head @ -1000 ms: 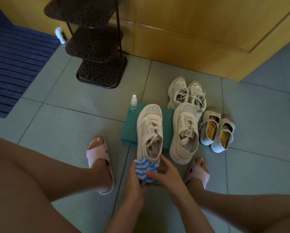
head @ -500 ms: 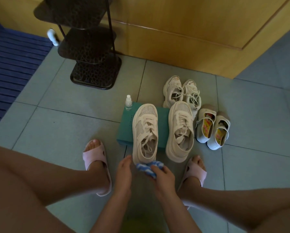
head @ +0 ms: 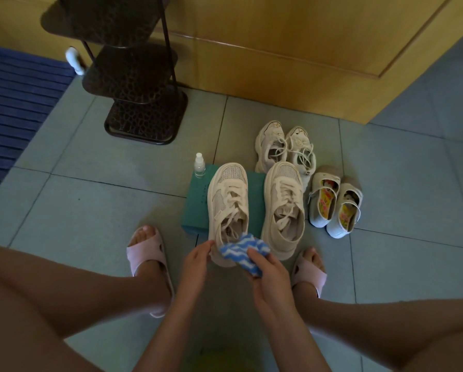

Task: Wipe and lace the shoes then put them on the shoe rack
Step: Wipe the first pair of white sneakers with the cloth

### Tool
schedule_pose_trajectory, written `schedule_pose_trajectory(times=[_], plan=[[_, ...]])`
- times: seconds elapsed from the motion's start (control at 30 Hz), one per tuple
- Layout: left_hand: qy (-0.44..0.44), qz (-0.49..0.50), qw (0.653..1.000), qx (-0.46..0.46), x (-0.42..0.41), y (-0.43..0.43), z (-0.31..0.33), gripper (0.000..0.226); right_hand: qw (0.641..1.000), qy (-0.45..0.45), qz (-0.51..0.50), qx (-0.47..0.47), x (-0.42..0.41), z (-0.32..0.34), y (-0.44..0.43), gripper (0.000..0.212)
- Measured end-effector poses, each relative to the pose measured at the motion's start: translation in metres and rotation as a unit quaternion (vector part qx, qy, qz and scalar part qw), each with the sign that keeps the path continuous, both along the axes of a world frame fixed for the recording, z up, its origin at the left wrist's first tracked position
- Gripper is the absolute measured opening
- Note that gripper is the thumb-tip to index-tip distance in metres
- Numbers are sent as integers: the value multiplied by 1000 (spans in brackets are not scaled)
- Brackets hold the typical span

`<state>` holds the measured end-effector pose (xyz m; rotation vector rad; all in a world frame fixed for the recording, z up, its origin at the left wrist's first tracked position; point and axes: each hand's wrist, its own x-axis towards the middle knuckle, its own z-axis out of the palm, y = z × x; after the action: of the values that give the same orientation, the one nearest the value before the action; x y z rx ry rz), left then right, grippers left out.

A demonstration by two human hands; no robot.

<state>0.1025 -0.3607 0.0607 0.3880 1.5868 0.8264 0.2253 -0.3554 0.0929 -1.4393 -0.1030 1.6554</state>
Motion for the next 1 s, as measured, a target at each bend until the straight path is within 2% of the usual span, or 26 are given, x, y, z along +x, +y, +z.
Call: schedule_pose_trajectory(times=[0.1,0.27,0.47,0.53,0.67,0.8,0.9,0.97,1.0], plan=[[20,-12,1000,6,-3,3,-4,20,1000,-5,-6,19,6,9,9,18],[68,-31,995,65,-2,28,23,16,997,-53,1,60,24,23,50,27],[100,-73,985,123,12,89,55,14,977,-151,118,90,57,40,153,21],[112,-93,979,142,23,109,61,20,952,-225,180,101,73,37,192,28],[119,-151,972,139,52,143,57,36,863,-379,302,143,100,35,253,39],[155,-244,953,90,74,175,44,55,765,-462,403,200,110,36,287,38],[155,-281,945,61,86,192,35,59,694,-489,472,237,111,28,302,36],[158,-284,944,51,91,202,27,60,684,-485,485,249,115,25,310,32],[160,-275,947,52,92,207,23,61,711,-462,470,243,119,23,314,32]])
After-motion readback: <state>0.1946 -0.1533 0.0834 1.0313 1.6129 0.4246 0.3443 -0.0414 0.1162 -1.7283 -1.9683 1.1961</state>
